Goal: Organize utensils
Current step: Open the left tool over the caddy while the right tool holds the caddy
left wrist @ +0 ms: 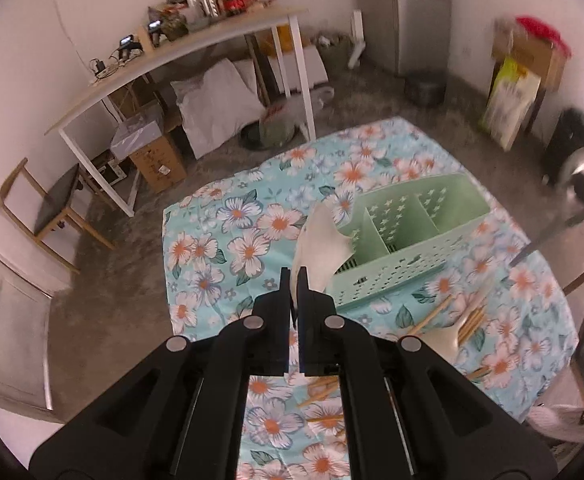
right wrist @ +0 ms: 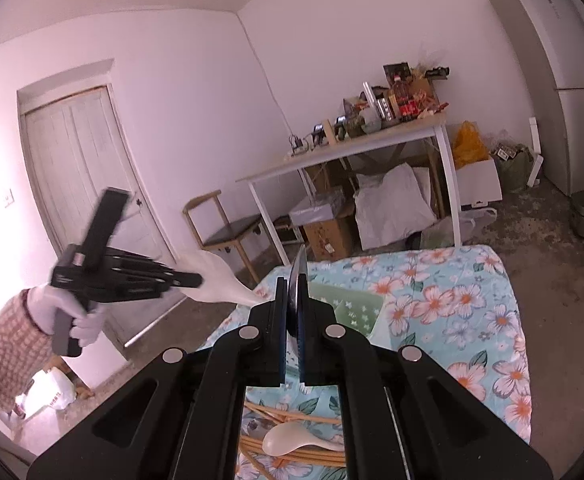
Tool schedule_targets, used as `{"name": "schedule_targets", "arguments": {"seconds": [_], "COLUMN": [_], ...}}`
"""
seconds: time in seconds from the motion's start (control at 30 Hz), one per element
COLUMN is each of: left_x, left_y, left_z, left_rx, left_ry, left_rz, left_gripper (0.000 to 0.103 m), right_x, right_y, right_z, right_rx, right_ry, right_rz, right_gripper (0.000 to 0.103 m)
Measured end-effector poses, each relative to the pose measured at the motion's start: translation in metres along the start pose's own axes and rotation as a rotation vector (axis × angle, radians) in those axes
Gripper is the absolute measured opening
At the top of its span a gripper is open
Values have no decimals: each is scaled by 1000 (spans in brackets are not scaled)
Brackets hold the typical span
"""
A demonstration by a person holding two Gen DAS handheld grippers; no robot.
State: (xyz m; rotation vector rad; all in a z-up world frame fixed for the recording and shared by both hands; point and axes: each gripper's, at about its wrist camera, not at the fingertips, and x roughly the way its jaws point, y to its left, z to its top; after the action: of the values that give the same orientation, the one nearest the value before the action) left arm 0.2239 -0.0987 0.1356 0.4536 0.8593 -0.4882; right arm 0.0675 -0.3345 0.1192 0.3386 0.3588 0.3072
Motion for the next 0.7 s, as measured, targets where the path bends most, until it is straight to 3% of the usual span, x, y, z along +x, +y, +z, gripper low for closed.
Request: {"name": "schedule_targets", "arguments": {"seconds": [0.13,0.23,0.3,0.5,0.7], "left_x": [20,27,28,16,-8], "left_y": [-9,-5,-1,19,47], "left_z": [18,26,27,13,-37], "left_rx": [25,-33,-64,-164,-341], "left_ry": [61,54,28,-67,-210], "left_rz": [22,-43,-82,-84,-126], "left_gripper": [3,10,32,35,48], "right_x": [-10,-17,-20,-15,9], "right_y": [-9,-19,-22,-27,-23], "right_z": [8,19,25,48,63], "right_rx": [16,50,63,75,73], "right_ry": [-39,-71,-84,-117,-133], "right_rz": [15,57,85,180,258], "right_gripper": [4,4,4,4,4]}}
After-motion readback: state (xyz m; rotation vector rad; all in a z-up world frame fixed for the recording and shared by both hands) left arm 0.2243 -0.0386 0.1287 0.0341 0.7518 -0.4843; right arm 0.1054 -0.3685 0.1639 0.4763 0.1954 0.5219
